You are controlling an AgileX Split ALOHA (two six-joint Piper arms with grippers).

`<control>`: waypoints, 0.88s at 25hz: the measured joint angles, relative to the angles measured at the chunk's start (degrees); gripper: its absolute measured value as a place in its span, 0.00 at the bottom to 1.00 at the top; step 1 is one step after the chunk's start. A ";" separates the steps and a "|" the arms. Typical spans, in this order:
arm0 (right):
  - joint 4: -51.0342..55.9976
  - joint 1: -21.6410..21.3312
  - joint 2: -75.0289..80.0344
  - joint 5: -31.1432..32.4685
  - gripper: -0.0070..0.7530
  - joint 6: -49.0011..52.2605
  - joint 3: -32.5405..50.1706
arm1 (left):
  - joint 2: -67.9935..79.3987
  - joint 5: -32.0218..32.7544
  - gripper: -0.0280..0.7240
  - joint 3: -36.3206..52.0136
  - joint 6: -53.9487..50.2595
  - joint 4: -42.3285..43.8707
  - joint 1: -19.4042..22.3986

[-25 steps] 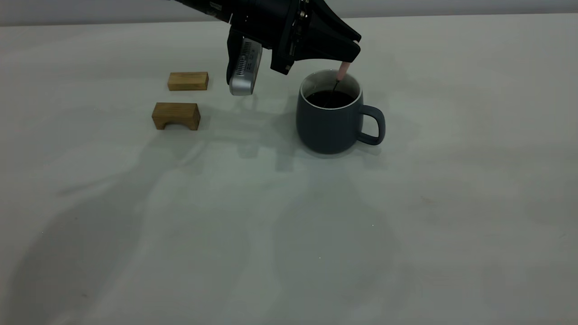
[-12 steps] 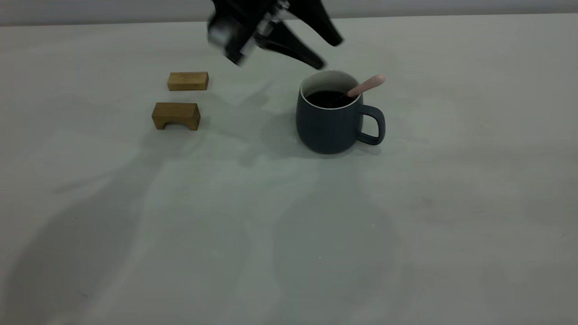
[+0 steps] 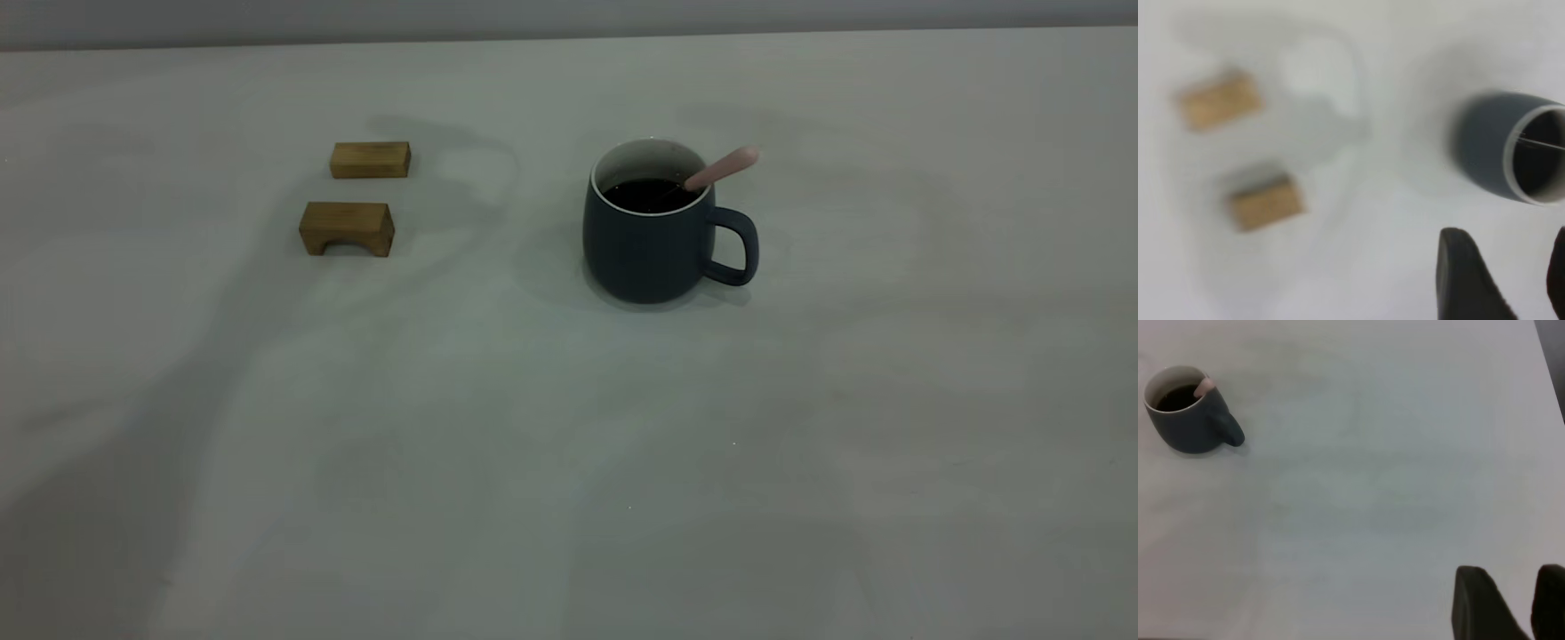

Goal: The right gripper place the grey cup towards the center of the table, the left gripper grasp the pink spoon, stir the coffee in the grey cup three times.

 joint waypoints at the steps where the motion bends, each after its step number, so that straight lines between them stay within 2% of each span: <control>1: 0.00 0.00 0.00 0.00 0.32 0.00 0.00 | -2.00 0.00 0.54 0.79 -0.01 2.51 0.00; 5: 0.00 0.00 0.00 0.00 0.32 0.00 0.00 | -12.89 0.00 0.54 9.72 -0.71 10.78 0.00; 8: 0.00 0.00 0.00 0.00 0.32 0.00 0.00 | -23.36 0.00 0.54 21.77 -3.21 13.59 0.02; 15: 0.00 0.00 0.00 0.00 0.32 0.00 0.00 | -47.83 0.00 0.54 58.55 -9.92 13.80 0.02; 19: 0.00 0.00 0.00 0.00 0.32 0.00 0.00 | -60.28 -0.35 0.54 73.09 -10.86 13.80 0.37; 22: 0.00 0.00 0.00 0.00 0.32 0.00 0.00 | -69.20 -1.62 0.54 81.45 -9.76 13.05 2.86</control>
